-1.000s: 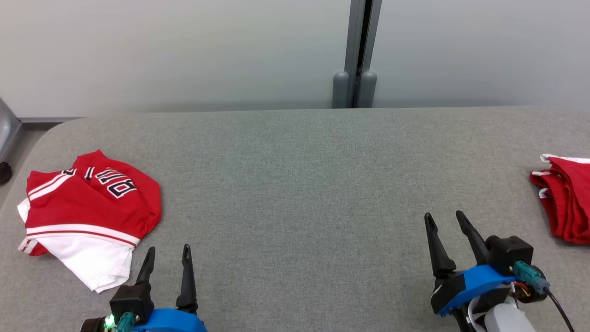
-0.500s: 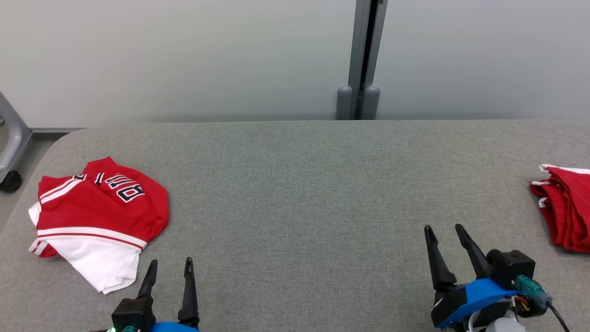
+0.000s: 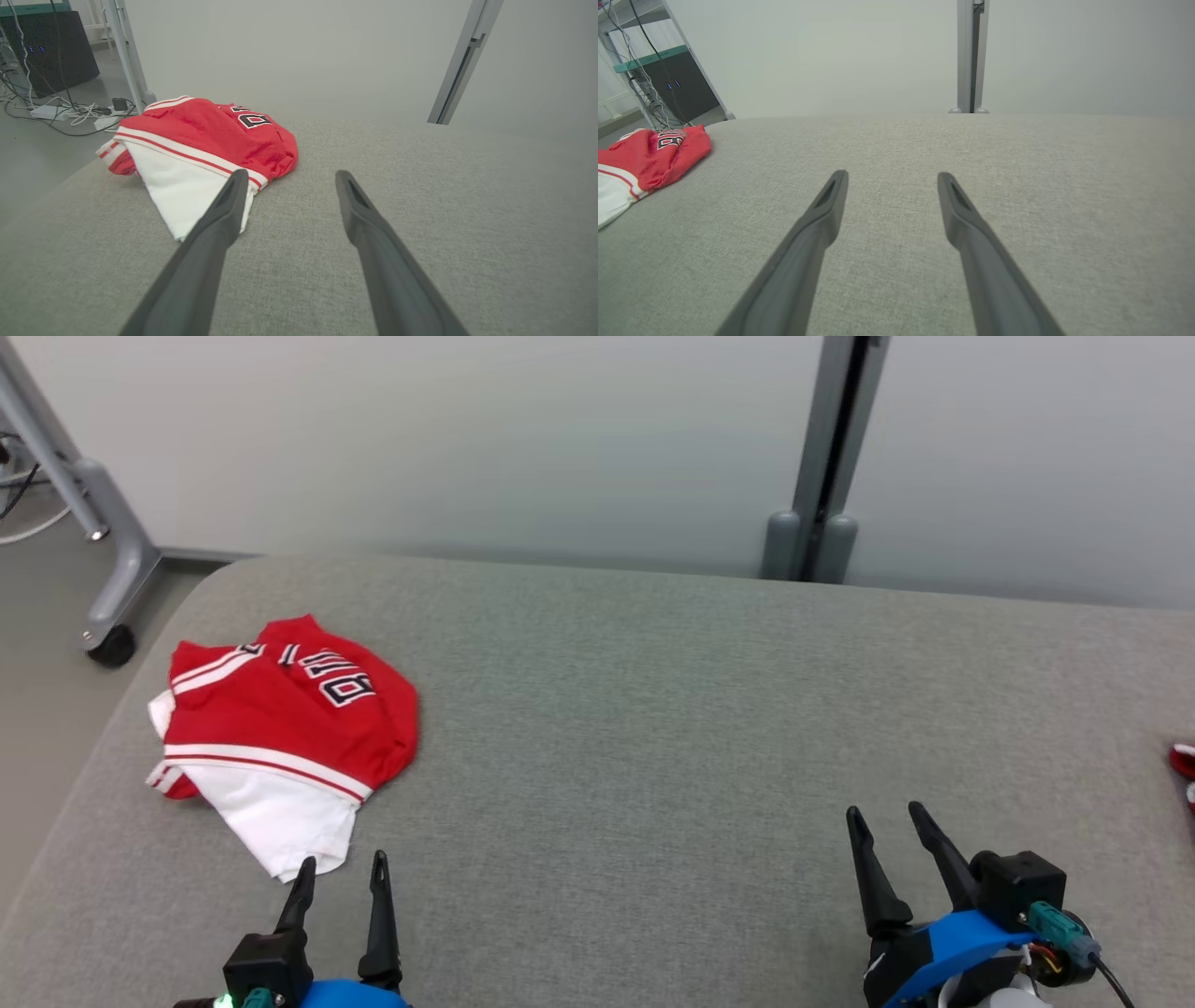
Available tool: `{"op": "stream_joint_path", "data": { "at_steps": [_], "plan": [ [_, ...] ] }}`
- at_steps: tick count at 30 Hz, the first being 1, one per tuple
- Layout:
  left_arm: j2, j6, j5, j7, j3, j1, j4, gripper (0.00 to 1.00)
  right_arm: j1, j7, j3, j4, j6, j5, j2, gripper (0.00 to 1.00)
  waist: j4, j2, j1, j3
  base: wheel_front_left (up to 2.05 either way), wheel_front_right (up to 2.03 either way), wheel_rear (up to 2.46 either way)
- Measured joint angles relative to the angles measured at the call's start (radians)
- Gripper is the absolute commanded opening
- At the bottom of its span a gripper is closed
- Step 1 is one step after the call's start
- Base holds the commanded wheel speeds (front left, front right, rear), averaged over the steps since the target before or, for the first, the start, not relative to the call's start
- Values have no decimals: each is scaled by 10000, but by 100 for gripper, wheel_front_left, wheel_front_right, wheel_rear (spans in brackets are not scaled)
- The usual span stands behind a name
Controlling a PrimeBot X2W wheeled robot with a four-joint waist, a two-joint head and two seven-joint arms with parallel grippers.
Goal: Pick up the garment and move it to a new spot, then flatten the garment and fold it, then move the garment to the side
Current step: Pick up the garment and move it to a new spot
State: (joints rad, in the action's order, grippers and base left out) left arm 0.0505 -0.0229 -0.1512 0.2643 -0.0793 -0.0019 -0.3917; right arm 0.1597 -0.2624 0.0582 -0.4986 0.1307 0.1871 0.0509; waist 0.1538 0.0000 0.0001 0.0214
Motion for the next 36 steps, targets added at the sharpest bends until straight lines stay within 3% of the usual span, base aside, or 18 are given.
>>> {"op": "stream_joint_path", "data": {
  "at_steps": [13, 19, 29, 36],
  "plan": [
    [6, 240, -167, 0, 742, 227, -134, 100, 73, -2, 890, -86, 0, 0, -8, 100, 2215, 0, -1, 295, 0, 0, 0],
    [2, 330, -255, 0, 1047, 395, -128, 100, 121, -2, 1294, -190, 0, -23, -8, 100, 2841, 0, -1, 521, 0, 0, 0],
    [6, 290, -577, 0, 1312, 76, -198, 100, 315, 0, 1294, -295, 0, -362, -8, 100, 2867, 0, -1, 934, 0, 0, 0],
    [81, -305, -660, 0, 1950, -1303, -865, 100, 806, 0, 1342, 36, 0, -761, -10, 100, 2419, 0, 0, 1692, 0, 0, 0]
  ]
}}
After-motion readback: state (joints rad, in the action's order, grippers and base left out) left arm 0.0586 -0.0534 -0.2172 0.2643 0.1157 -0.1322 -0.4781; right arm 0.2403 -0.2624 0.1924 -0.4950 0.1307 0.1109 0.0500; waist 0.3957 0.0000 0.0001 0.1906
